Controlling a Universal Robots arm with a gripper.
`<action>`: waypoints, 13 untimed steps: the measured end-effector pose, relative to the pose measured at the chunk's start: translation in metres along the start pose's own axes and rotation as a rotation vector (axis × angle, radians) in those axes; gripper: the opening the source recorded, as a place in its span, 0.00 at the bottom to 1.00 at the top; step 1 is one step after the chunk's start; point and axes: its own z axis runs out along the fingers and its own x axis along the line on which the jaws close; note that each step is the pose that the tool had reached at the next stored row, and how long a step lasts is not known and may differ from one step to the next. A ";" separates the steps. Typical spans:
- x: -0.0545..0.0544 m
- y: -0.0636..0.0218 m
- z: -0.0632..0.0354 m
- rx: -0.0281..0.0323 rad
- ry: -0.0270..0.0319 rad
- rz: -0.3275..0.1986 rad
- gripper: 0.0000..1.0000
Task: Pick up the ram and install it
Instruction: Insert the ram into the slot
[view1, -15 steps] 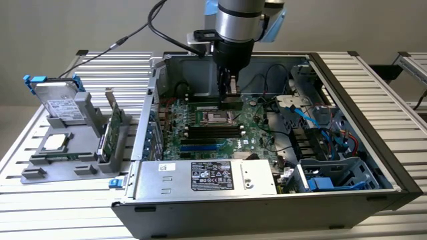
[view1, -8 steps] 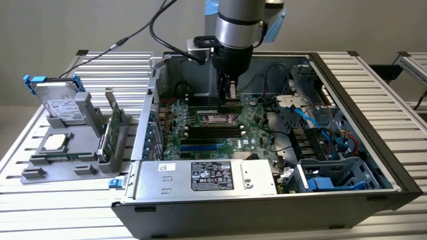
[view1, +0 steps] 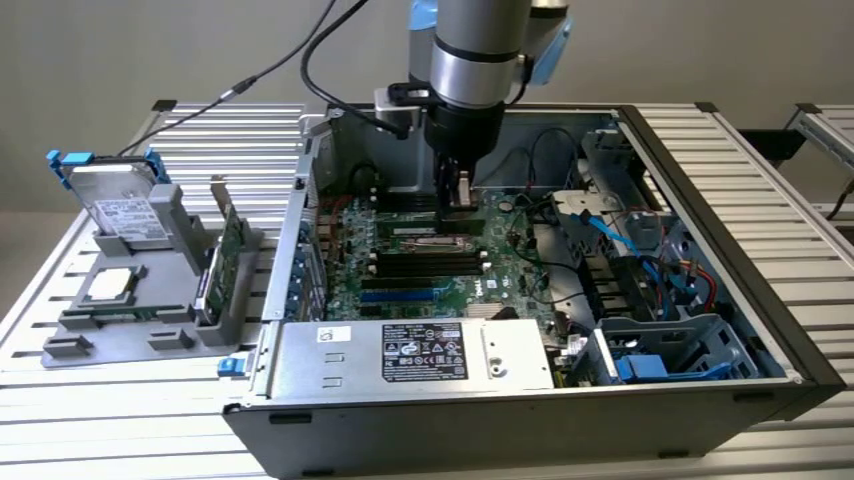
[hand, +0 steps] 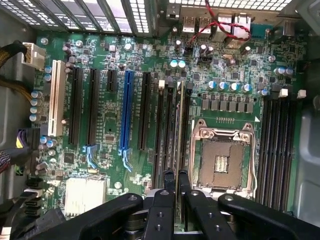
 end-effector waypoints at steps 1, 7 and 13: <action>0.000 0.0000 0.0014 0.0000 -0.0001 0.005 0.13; 0.001 -0.0006 0.0112 -0.0003 -0.0020 0.037 0.13; 0.006 -0.0010 0.0222 -0.0007 -0.0022 0.043 0.13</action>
